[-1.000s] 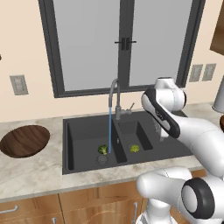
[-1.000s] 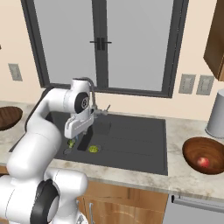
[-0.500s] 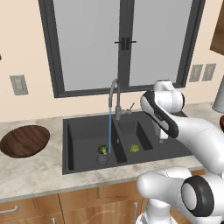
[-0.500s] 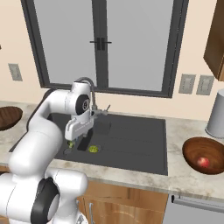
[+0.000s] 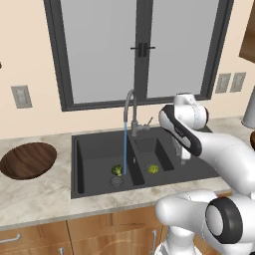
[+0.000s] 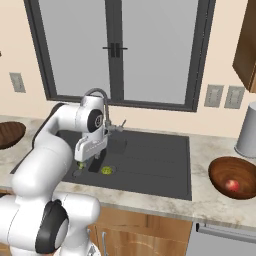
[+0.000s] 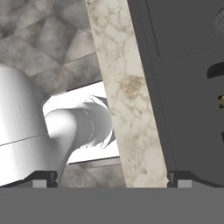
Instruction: Pick the broccolis from the sink and place them in one bowl. Place the peach in the other bowl. Then turn off the sink faucet.
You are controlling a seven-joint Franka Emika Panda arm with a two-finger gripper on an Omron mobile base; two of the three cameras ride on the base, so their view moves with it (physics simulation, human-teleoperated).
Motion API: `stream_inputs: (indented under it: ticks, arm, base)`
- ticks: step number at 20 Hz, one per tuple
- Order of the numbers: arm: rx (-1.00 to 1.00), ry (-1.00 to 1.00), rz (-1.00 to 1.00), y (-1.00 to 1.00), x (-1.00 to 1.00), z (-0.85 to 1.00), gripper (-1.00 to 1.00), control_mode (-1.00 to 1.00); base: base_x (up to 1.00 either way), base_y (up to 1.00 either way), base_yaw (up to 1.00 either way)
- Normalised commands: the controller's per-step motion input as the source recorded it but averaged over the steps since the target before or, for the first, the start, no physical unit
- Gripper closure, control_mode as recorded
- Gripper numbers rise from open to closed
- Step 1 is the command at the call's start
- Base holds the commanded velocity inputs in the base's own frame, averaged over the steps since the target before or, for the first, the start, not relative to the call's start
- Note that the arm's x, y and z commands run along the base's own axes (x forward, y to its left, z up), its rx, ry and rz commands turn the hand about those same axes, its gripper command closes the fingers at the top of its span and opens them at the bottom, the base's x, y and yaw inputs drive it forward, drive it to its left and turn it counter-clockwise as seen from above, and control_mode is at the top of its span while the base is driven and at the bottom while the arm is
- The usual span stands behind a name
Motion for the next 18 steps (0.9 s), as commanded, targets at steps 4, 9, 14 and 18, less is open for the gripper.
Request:
stream_inputs:
  ticks: [4,9,14,18]
  arm:
    - [0.0,0.0,0.0,0.16,0.0,-0.06,-1.0,-1.0]
    - [0.0,0.0,0.01,0.14,0.0,-0.07,-1.0,-1.0]
    - [0.0,0.02,0.0,0.01,0.03,-0.06,-1.0,-1.0]
    - [0.0,0.02,0.0,0.0,0.1,-0.07,-1.0,-1.0]
  base:
    - [0.0,0.0,0.0]
    - [0.0,0.0,0.0]
    - [0.0,0.0,0.0]
    - [0.0,0.0,0.0]
